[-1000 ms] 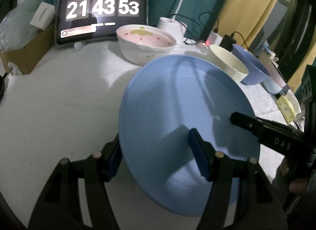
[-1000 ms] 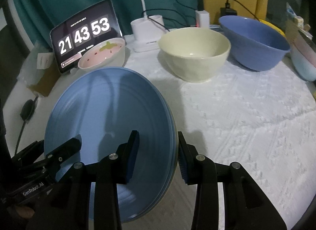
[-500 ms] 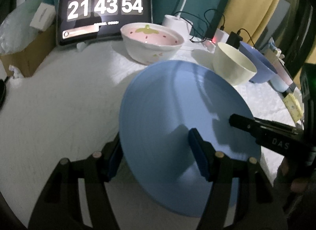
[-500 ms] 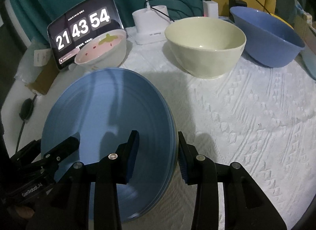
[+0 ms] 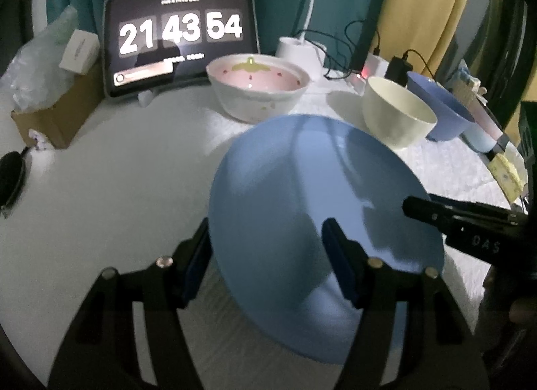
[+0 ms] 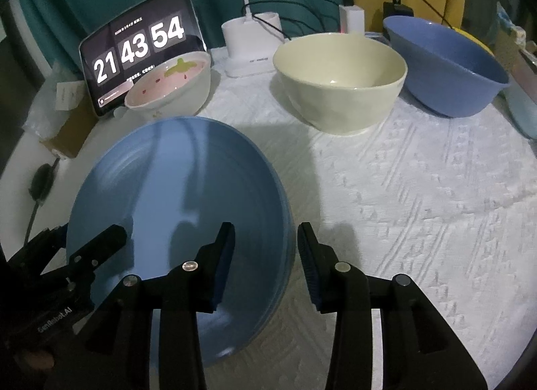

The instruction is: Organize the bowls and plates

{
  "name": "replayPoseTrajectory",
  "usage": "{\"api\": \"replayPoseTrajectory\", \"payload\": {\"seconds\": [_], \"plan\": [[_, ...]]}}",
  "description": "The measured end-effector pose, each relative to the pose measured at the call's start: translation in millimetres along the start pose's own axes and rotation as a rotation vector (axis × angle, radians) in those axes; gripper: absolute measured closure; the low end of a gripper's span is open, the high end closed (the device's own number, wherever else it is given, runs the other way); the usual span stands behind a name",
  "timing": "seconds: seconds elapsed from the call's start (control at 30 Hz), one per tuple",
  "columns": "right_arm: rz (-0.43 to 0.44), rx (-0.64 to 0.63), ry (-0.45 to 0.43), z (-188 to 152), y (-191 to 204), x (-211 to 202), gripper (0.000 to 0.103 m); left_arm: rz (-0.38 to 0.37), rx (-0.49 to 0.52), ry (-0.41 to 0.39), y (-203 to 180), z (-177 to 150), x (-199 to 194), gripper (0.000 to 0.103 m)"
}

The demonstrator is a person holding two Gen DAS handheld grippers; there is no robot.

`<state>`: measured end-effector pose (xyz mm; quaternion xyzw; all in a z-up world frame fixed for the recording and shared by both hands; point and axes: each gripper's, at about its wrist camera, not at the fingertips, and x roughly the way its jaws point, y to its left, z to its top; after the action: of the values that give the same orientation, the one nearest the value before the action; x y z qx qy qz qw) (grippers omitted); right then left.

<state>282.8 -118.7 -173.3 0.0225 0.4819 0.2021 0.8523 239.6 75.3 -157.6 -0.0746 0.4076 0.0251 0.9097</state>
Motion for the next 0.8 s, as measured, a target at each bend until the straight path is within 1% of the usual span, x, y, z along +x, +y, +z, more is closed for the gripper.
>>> {"api": "replayPoseTrajectory", "payload": {"seconds": [0.13, 0.37, 0.5, 0.8], "plan": [[-0.001, 0.004, -0.013, -1.6, -3.8, -7.4, 0.062, 0.022, -0.004, -0.031, 0.5, 2.2, -10.0, 0.036], [0.002, 0.006, -0.037, -4.7, -8.5, -20.9, 0.062, 0.020, -0.005, -0.065, -2.9, 6.2, -25.9, 0.036], [0.002, 0.011, -0.051, -6.7, -12.3, -28.4, 0.062, 0.008, 0.010, -0.083, -10.7, 8.4, -32.7, 0.036], [-0.008, 0.033, -0.085, -13.5, -28.1, -47.2, 0.062, -0.027, 0.043, -0.093, -34.6, 10.7, -40.7, 0.036]]}}
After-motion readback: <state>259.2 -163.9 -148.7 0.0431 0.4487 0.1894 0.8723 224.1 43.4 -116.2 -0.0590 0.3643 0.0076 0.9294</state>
